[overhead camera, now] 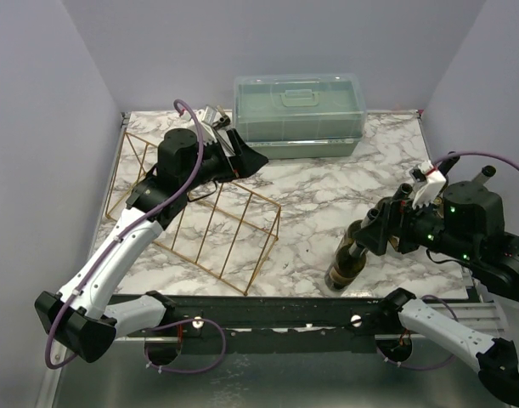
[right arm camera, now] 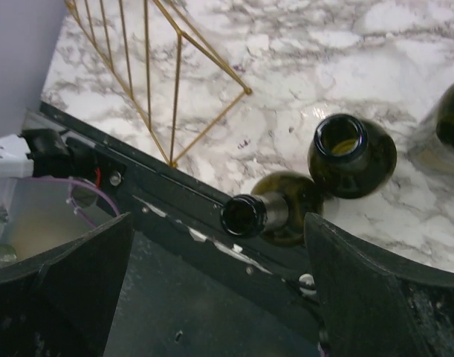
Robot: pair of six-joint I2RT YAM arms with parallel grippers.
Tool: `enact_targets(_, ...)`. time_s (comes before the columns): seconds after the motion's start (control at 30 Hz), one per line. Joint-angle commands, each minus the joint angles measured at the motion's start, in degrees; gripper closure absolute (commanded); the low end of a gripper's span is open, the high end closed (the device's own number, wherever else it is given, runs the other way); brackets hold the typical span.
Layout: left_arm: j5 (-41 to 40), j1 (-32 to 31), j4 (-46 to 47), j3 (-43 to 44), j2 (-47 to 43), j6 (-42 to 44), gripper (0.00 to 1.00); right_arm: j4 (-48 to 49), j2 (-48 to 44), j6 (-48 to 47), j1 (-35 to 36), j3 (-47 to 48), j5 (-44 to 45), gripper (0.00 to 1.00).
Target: Put the wine bottle on the wine rack
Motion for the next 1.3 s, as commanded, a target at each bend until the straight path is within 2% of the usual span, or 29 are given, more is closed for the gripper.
enact_targets(0.0,1.2,-0.3,3.9,-2.1,-1.2,-1.3,0.01,-6.2,0.4,-2.0,-0.1,-3.0,-0.2,0.02)
enact_targets(0.17,0.9,-0.3,4.0,-3.2,-2.6,-1.5,0.01,-5.9,1.4,-1.3,-0.1,-6.1,4.8,0.06)
enact_targets(0.8,1.3,-0.3,4.0,-3.4,-1.4,-2.4,0.01,-4.3,3.9,-2.8,0.7,-9.6,1.5,0.24)
enact_targets(1.03,1.1,-0.3,4.0,-3.2,-0.9,-2.5,0.01,-4.2,5.3,-2.0,4.3,-9.8,4.8,0.27)
enact_targets(1.13,1.1,-0.3,4.0,-3.2,-0.5,-2.7,0.01,-4.1,6.1,-1.8,5.4,-9.8,5.0,0.34)
enact_targets(1.27,1.4,-0.3,4.0,-3.1,0.0,-2.8,0.01,-4.3,6.6,-1.6,6.5,-9.3,5.9,0.48)
